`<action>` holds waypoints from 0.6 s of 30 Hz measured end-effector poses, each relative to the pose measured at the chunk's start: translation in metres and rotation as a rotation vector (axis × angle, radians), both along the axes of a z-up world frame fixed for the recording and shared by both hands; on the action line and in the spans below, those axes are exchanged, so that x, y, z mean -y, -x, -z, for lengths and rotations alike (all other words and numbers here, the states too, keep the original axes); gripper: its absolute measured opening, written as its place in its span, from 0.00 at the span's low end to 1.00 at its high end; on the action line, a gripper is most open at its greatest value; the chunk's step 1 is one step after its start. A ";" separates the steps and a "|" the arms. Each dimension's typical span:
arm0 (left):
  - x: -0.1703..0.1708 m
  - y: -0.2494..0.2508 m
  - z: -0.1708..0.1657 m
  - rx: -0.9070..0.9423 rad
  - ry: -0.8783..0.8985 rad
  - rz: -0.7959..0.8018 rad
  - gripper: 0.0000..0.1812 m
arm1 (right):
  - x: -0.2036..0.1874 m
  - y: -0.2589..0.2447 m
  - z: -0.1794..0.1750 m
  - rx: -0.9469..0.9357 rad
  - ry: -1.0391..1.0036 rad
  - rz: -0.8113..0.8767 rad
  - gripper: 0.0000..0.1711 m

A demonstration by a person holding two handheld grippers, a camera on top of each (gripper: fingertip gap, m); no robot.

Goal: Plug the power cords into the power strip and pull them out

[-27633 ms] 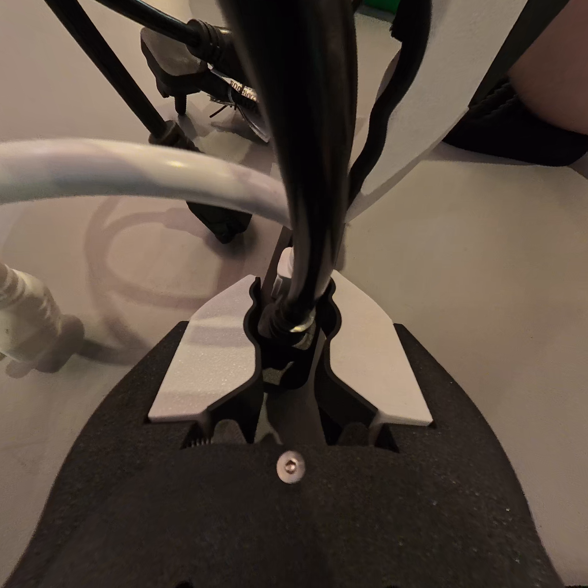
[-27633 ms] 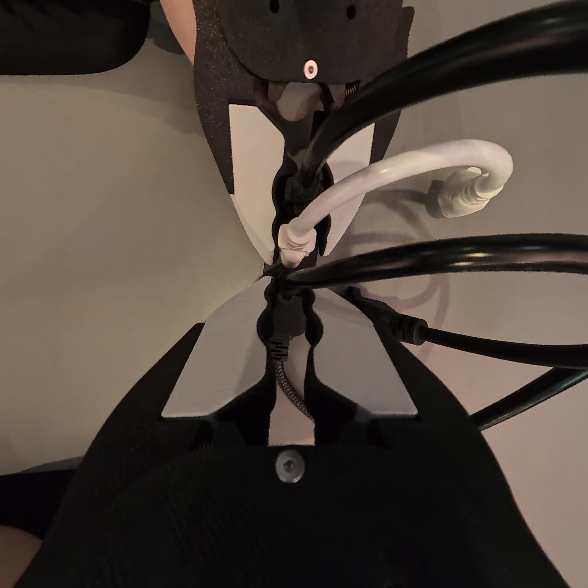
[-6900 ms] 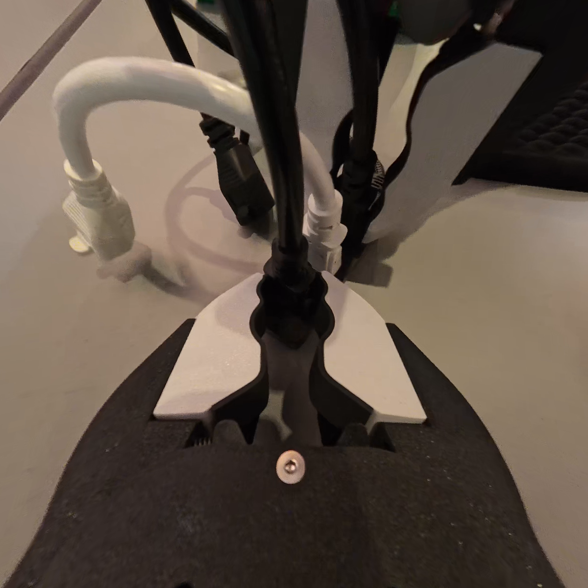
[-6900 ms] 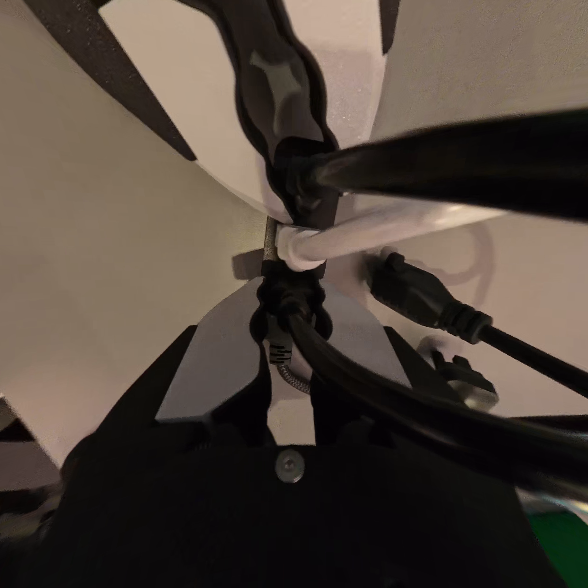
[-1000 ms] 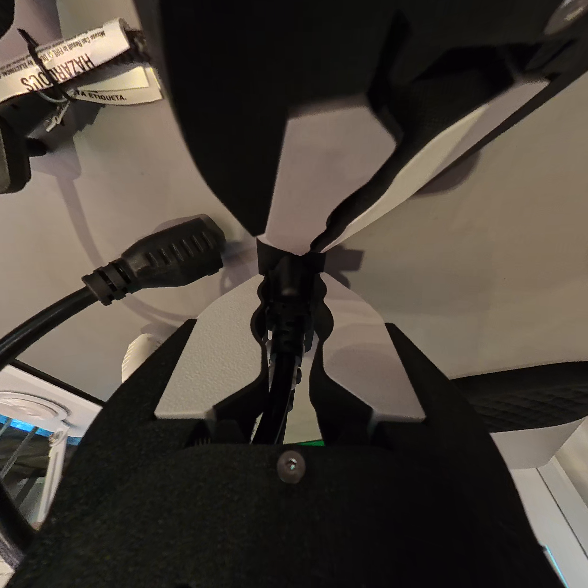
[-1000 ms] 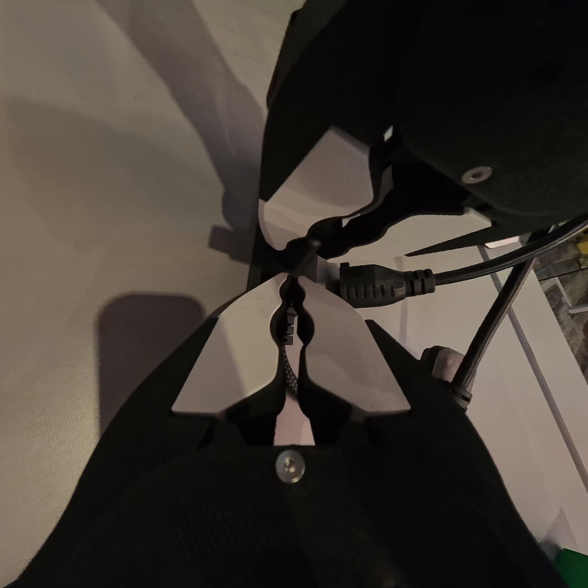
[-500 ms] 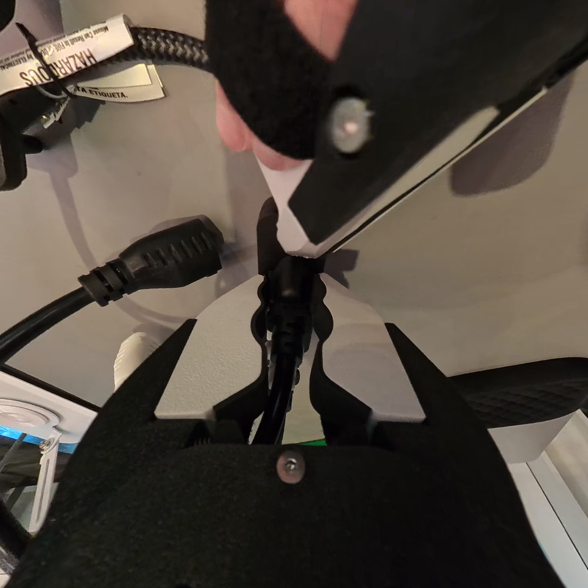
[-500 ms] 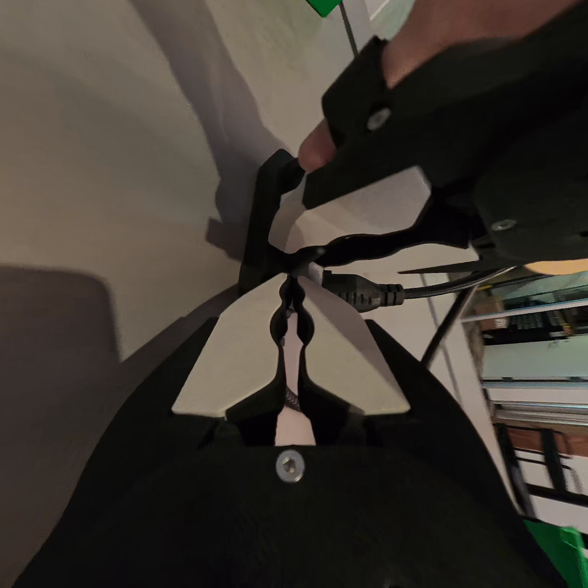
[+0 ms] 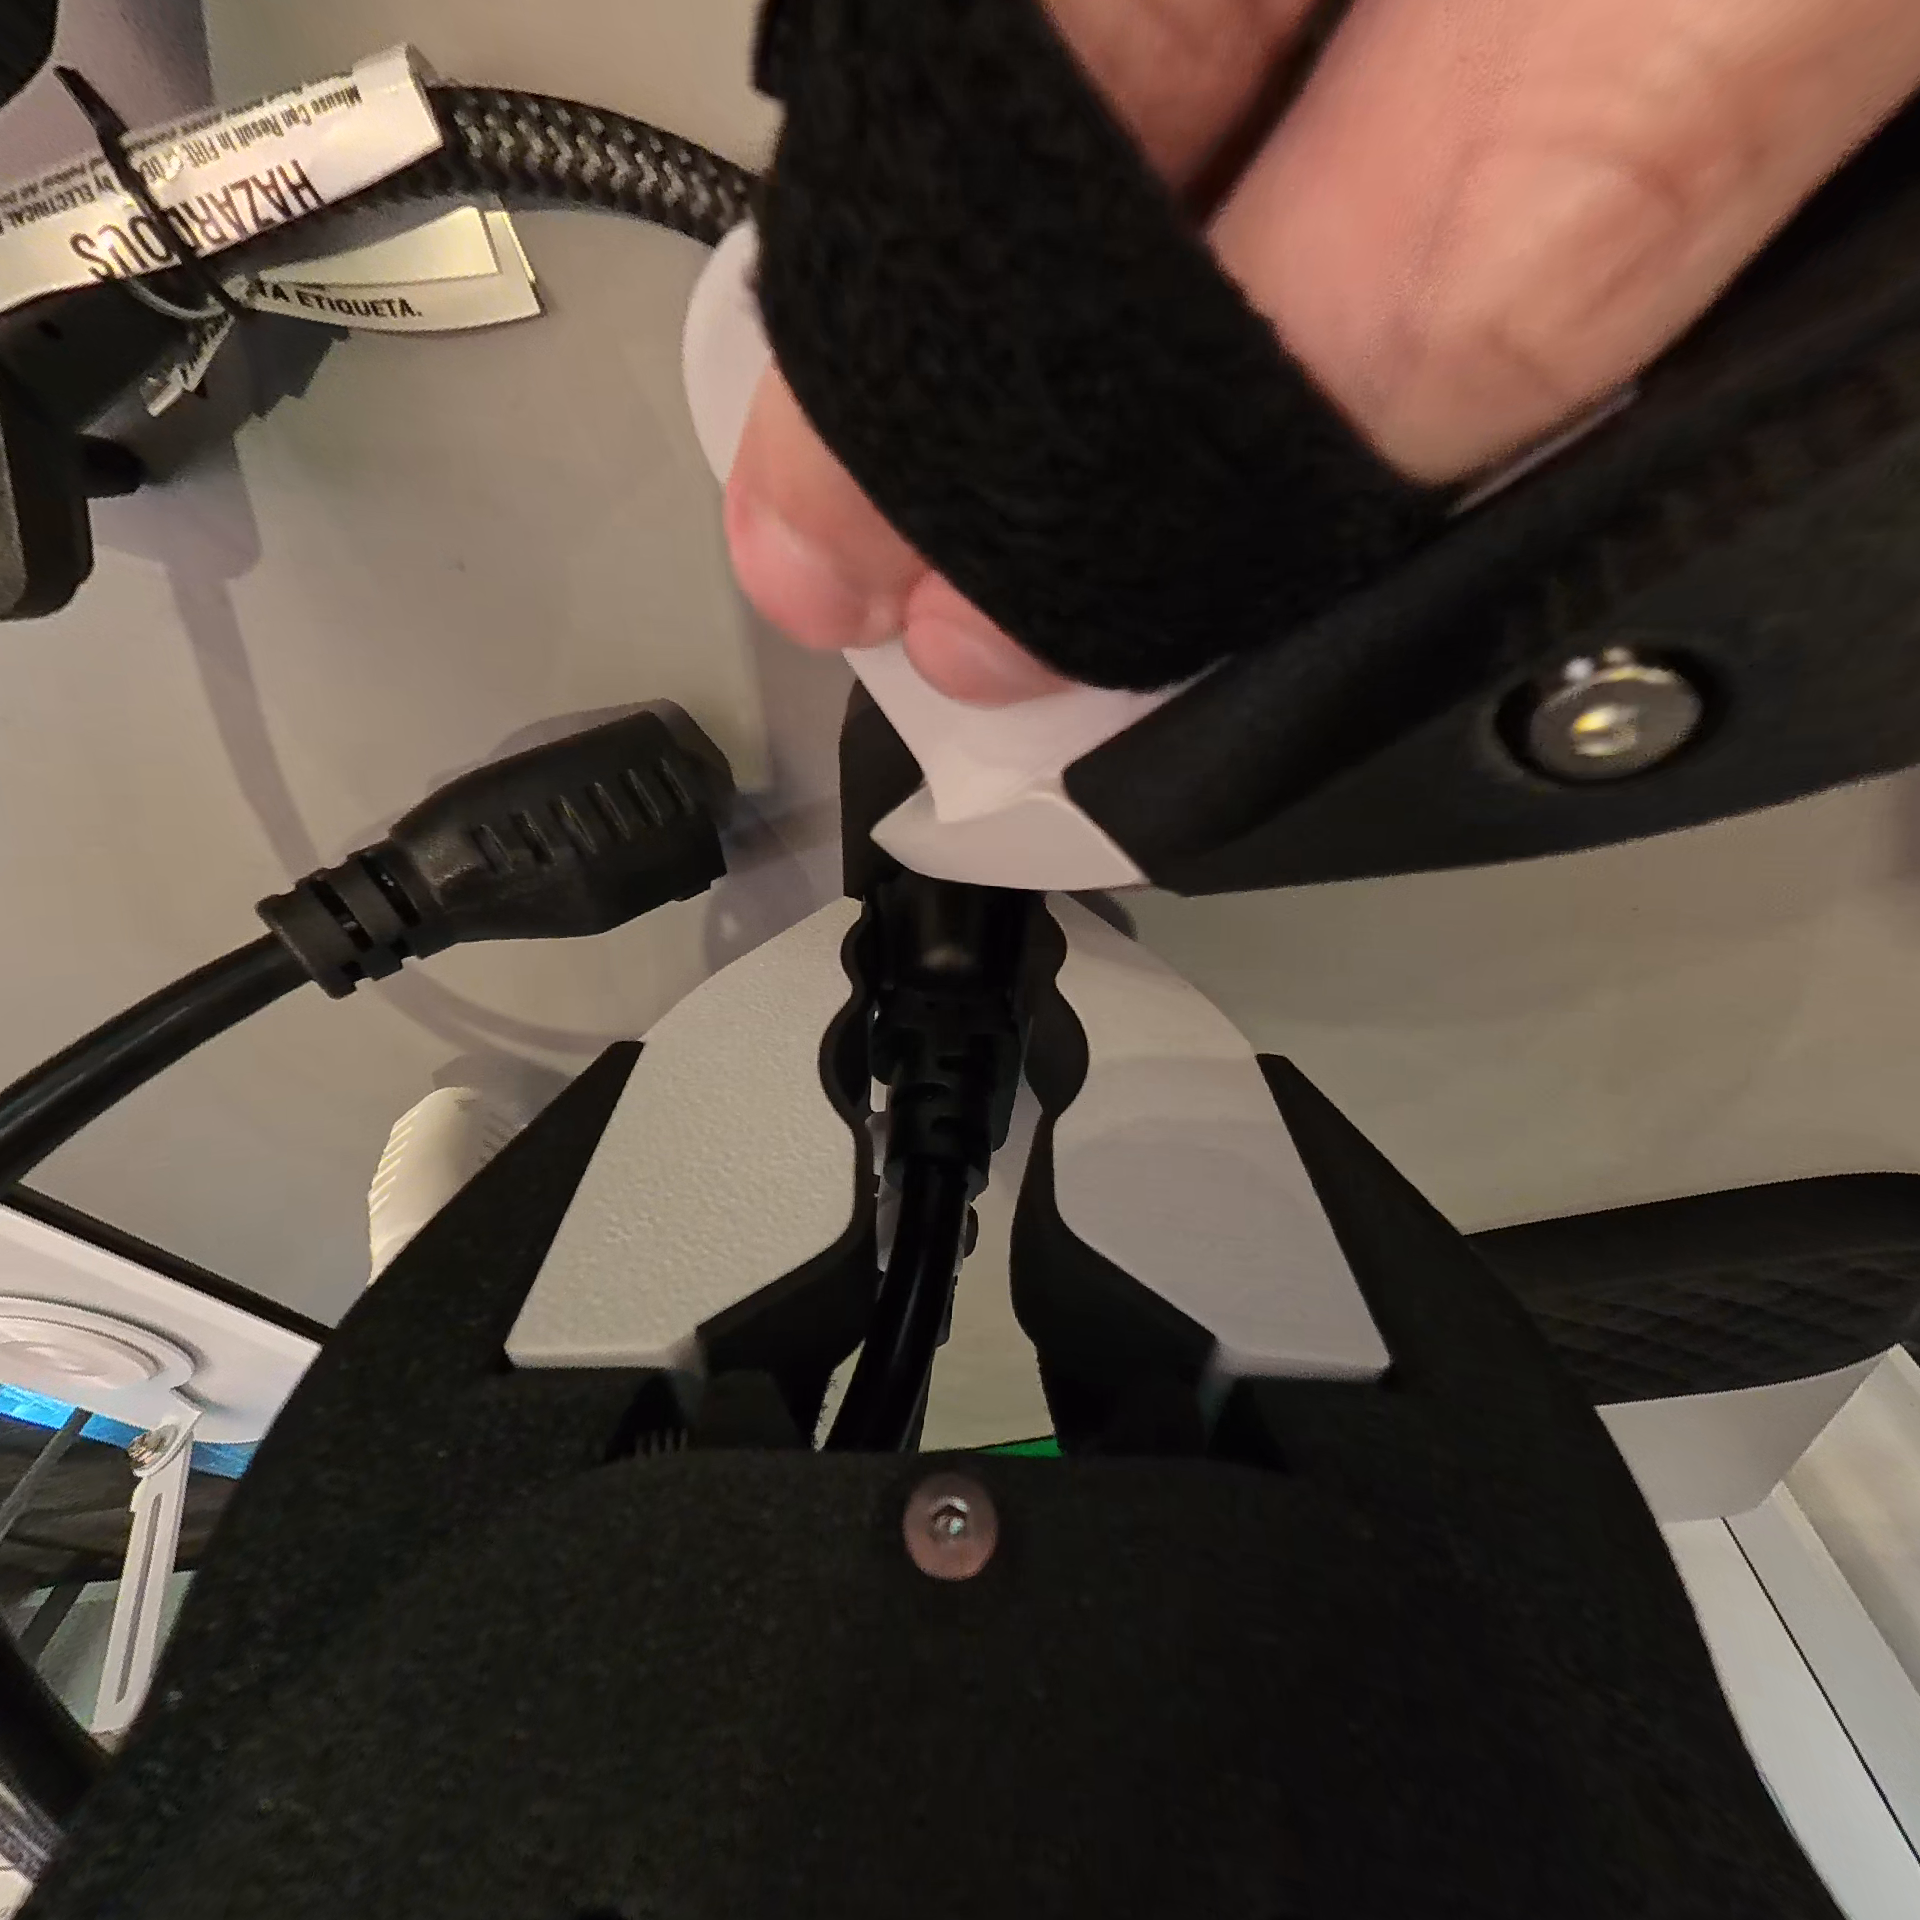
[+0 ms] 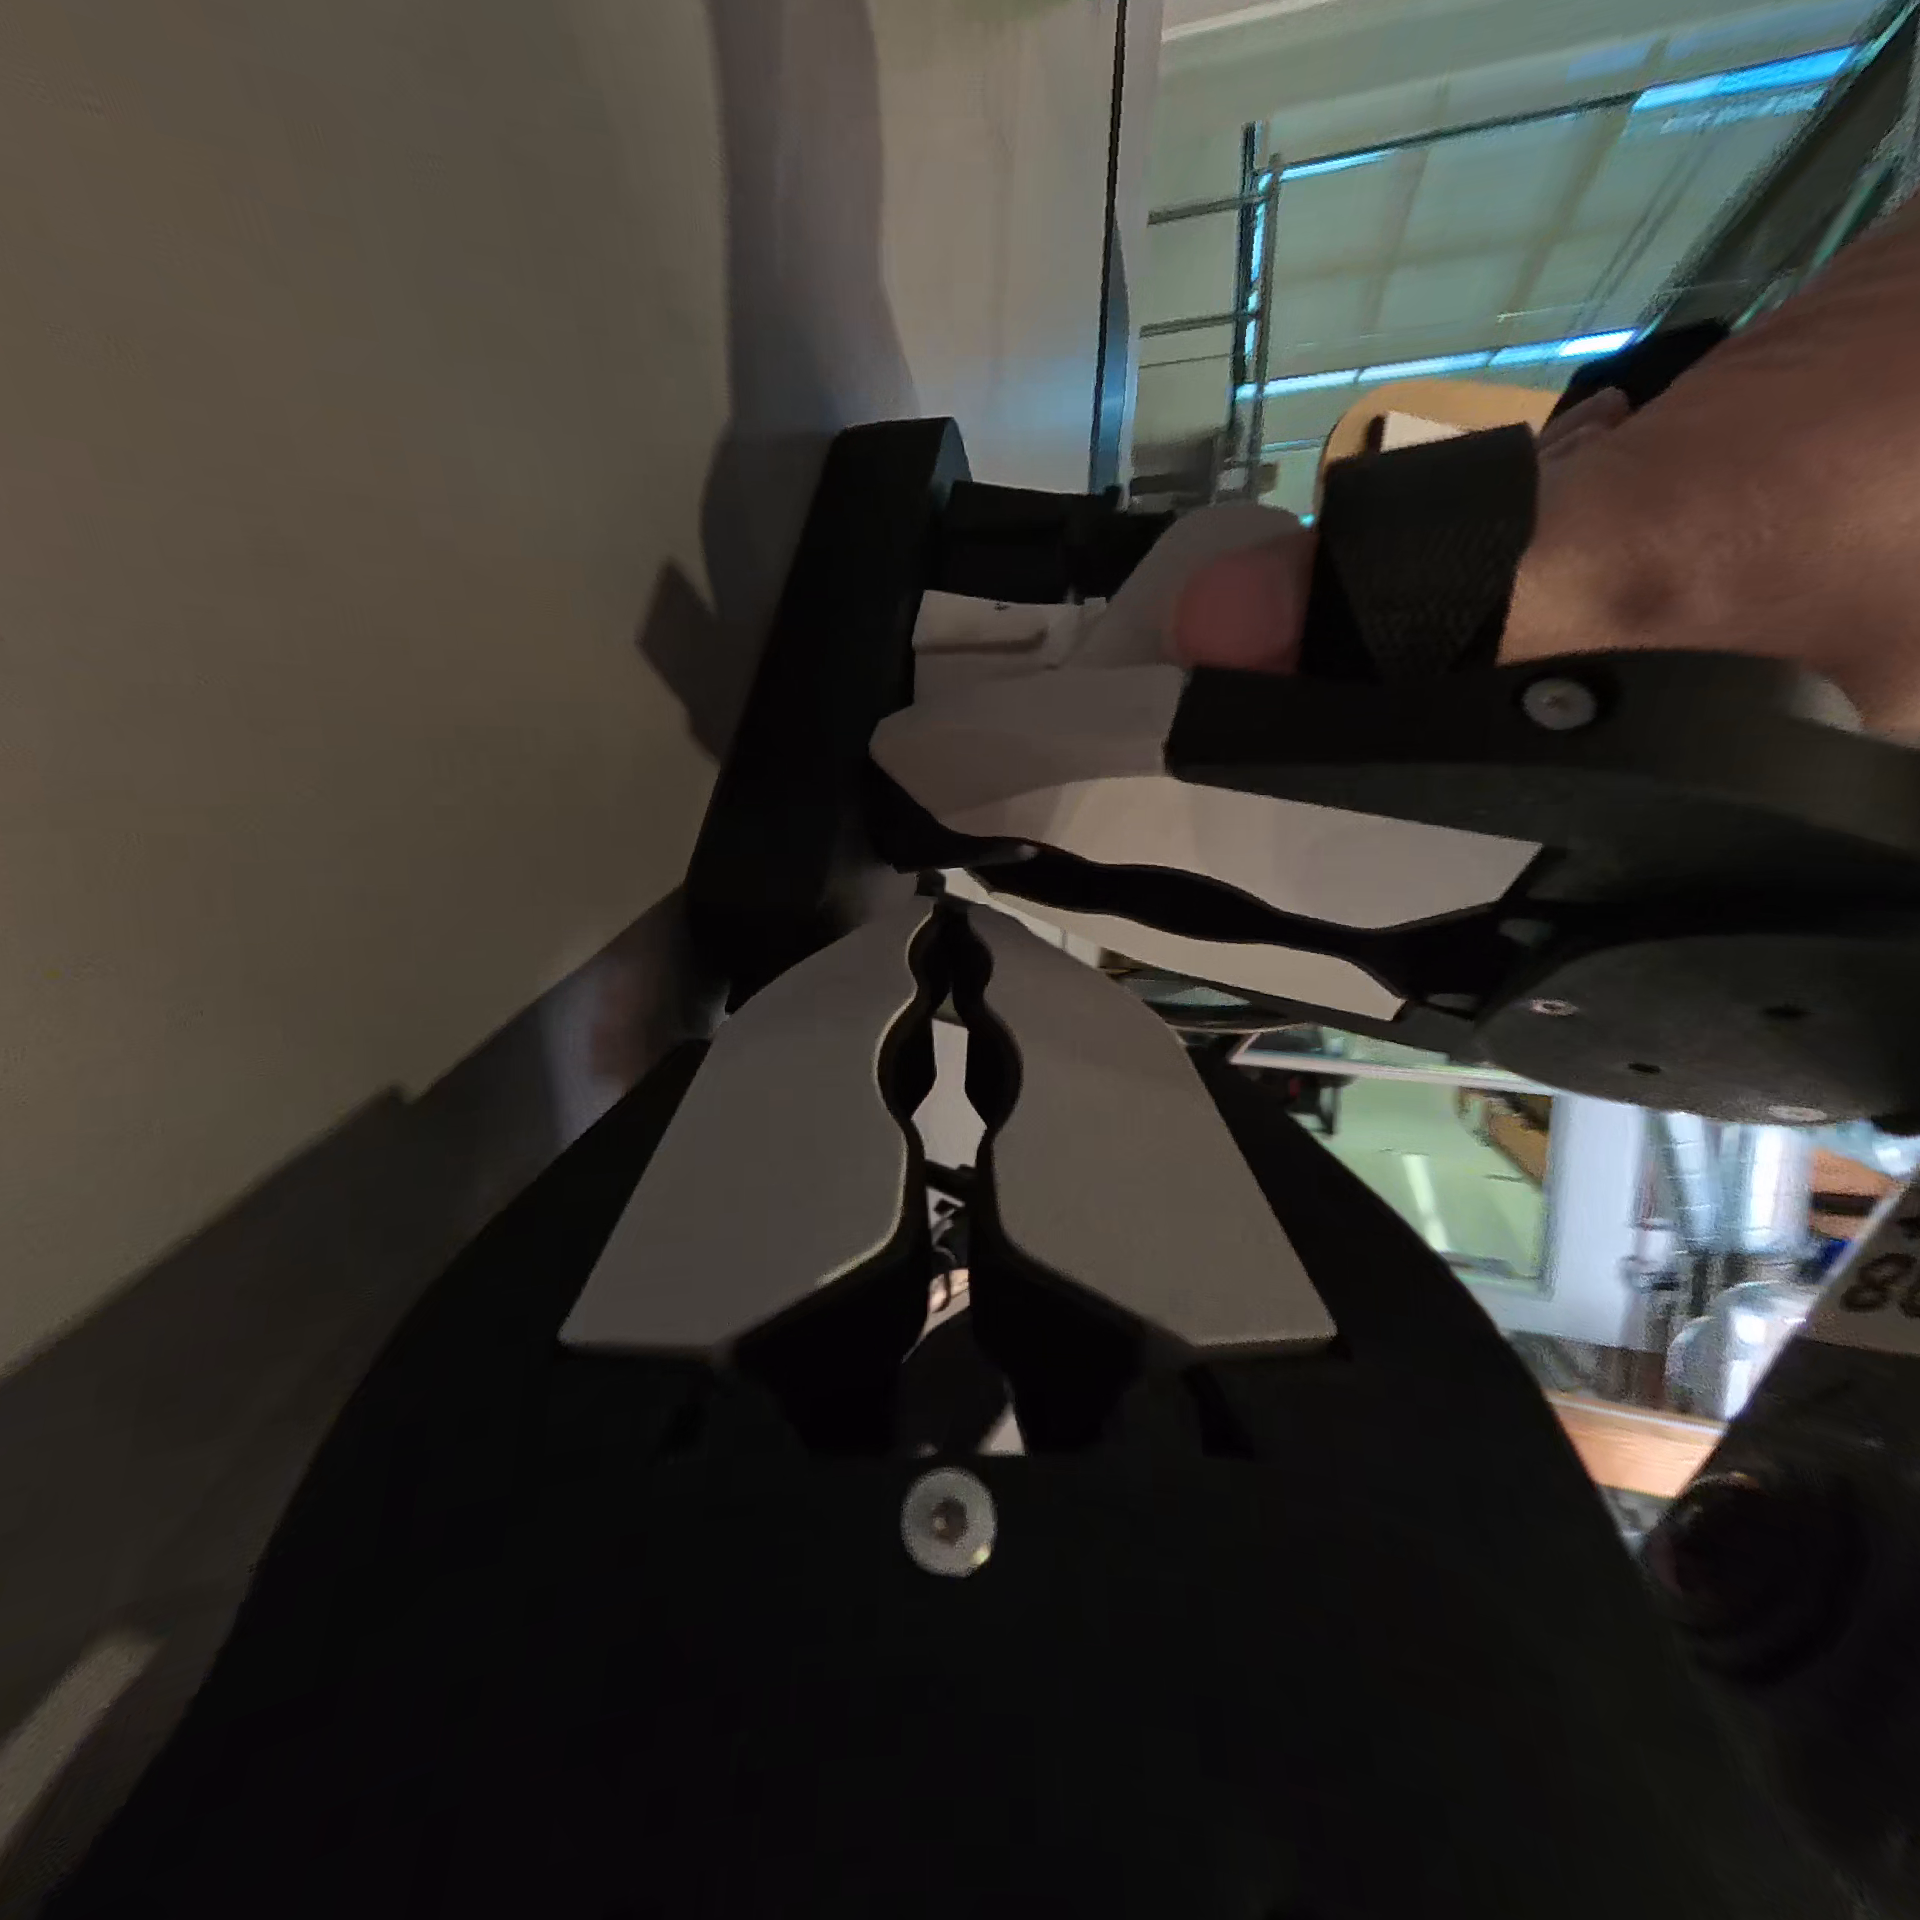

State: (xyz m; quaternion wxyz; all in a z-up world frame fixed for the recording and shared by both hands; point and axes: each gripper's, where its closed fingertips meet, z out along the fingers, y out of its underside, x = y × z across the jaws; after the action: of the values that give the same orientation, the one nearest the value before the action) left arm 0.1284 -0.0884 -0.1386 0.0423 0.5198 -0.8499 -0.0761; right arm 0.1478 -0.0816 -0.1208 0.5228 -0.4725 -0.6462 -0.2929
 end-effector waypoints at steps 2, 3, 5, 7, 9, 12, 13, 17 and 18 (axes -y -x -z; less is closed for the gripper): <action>0.000 0.000 0.000 0.002 -0.001 -0.001 0.14 | 0.000 -0.001 0.001 -0.025 0.043 0.012 0.01; 0.000 0.000 0.000 0.001 0.001 -0.003 0.15 | 0.000 0.000 0.001 -0.024 0.043 0.011 0.01; 0.001 0.001 0.000 -0.009 0.003 -0.008 0.15 | 0.000 0.000 0.002 -0.019 0.053 0.011 0.01; 0.000 0.001 0.000 -0.017 -0.001 0.007 0.15 | -0.001 0.000 0.004 0.006 0.105 0.024 0.01; -0.001 0.001 0.000 -0.014 -0.012 0.034 0.14 | 0.001 0.003 0.005 0.055 0.141 0.022 0.01; -0.002 0.002 0.000 -0.007 -0.022 0.047 0.14 | 0.008 0.009 0.008 0.124 0.203 0.008 0.00; -0.002 0.002 0.000 -0.003 -0.026 0.058 0.14 | 0.010 0.011 0.009 0.141 0.228 0.006 0.00; -0.003 0.002 0.000 0.002 -0.026 0.060 0.14 | 0.006 0.009 0.010 0.160 0.253 0.068 0.00; -0.003 0.002 0.000 0.002 -0.025 0.058 0.15 | 0.006 0.009 0.010 0.145 0.274 0.082 0.00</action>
State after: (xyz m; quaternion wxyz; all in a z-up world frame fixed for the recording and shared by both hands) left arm 0.1261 -0.0849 -0.1383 0.0328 0.4956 -0.8635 -0.0874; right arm 0.1391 -0.0875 -0.1310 0.3929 -0.5431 -0.6964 -0.2563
